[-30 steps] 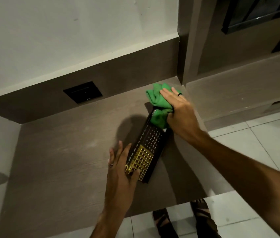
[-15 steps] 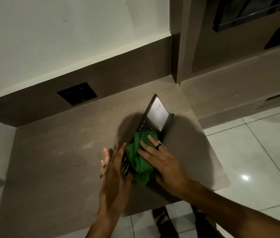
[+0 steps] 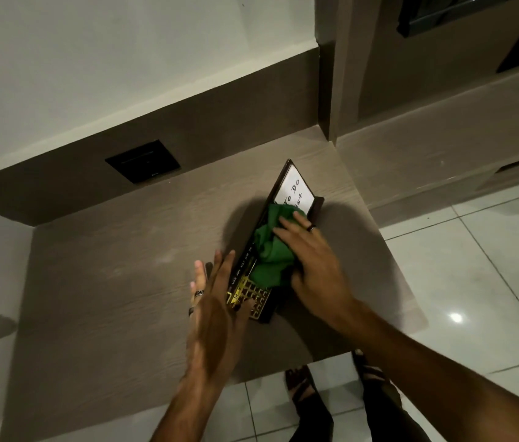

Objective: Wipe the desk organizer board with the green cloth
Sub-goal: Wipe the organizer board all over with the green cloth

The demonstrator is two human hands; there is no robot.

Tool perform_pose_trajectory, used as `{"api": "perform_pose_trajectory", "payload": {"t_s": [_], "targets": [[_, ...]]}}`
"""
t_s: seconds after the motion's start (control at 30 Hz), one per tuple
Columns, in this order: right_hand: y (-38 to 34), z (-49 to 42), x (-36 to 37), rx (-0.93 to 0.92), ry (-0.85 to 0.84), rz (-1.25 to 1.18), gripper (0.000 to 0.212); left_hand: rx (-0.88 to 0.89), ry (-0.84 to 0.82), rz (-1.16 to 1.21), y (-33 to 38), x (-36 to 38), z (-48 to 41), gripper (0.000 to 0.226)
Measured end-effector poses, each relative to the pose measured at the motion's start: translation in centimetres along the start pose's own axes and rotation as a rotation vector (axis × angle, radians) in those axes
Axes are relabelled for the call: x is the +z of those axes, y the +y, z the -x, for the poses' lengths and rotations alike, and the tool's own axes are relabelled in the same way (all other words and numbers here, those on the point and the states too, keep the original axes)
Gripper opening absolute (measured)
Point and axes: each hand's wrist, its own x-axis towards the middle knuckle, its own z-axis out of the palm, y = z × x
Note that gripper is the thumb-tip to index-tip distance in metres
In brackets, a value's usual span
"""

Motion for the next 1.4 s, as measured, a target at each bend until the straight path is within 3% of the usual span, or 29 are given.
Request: {"api": "perform_pose_trajectory", "payload": {"t_s": [0.1, 0.17, 0.23, 0.27, 0.37, 0.5, 0.6, 0.67, 0.7, 0.77, 0.8, 0.87, 0.93, 1.03, 1.17, 1.23, 1.4], "targets": [[0.4, 2.2, 0.0, 0.06, -0.071, 0.086, 0.071, 0.006, -0.001, -0.04, -0.4, 0.1, -0.2, 0.083], [-0.3, 3.4, 0.6, -0.039, -0.115, 0.055, 0.07, 0.005, -0.01, -0.012, -0.5, 0.2, -0.3, 0.08], [-1.2, 2.5, 0.9, -0.121, -0.097, -0.024, 0.073, -0.049, 0.004, 0.161, 0.2, -0.1, -0.4, 0.07], [-1.6, 1.4, 0.8, -0.11, -0.058, -0.056, 0.076, -0.074, 0.01, 0.189, 0.1, -0.1, -0.6, 0.063], [-1.4, -1.3, 0.7, 0.058, 0.08, -0.119, 0.076, -0.061, 0.009, 0.007, -0.4, 0.1, -0.8, 0.085], [0.1, 1.2, 0.7, 0.131, -0.006, 0.008, 0.069, -0.068, -0.004, -0.044, -0.4, 0.1, -0.7, 0.087], [0.6, 3.2, 0.5, -0.128, -0.148, 0.158, 0.067, -0.03, -0.021, -0.037, -0.2, 0.0, -0.8, 0.084], [1.6, 3.0, 0.2, -0.345, -0.202, 0.261, 0.053, -0.037, -0.028, -0.037, -0.3, 0.0, -0.8, 0.083], [2.1, 2.2, -0.5, -0.326, -0.14, 0.206, 0.04, -0.033, -0.026, -0.036, -0.2, 0.0, -0.8, 0.083], [4.0, 0.0, -2.4, -0.031, -0.025, -0.093, 0.025, -0.026, -0.015, -0.026, 0.0, -0.1, -0.7, 0.082], [5.0, -1.7, -3.8, 0.099, 0.031, -0.036, 0.03, -0.029, -0.015, -0.019, 0.1, 0.0, -0.7, 0.082], [7.6, -5.1, -5.4, 0.27, 0.223, 0.136, 0.061, -0.021, 0.002, -0.013, 0.4, 0.1, -0.5, 0.084], [8.1, -5.9, -5.5, 0.244, 0.308, 0.234, 0.072, -0.016, 0.01, -0.017, 0.5, 0.0, -0.4, 0.085], [6.0, -2.1, -2.5, 0.053, 0.087, 0.303, 0.078, -0.036, 0.01, -0.026, 0.6, -0.3, -0.2, 0.084], [4.8, 3.0, -0.5, -0.207, -0.167, 0.339, 0.066, -0.043, -0.002, -0.063, 0.8, -0.3, -0.3, 0.084], [5.8, 1.6, -1.4, -0.167, -0.184, 0.294, 0.069, -0.045, -0.007, -0.073, 0.9, -0.3, -0.5, 0.084], [8.2, -6.2, -4.0, 0.263, 0.154, 0.191, 0.083, -0.047, -0.005, -0.073, 0.8, -0.2, -0.6, 0.085]]}}
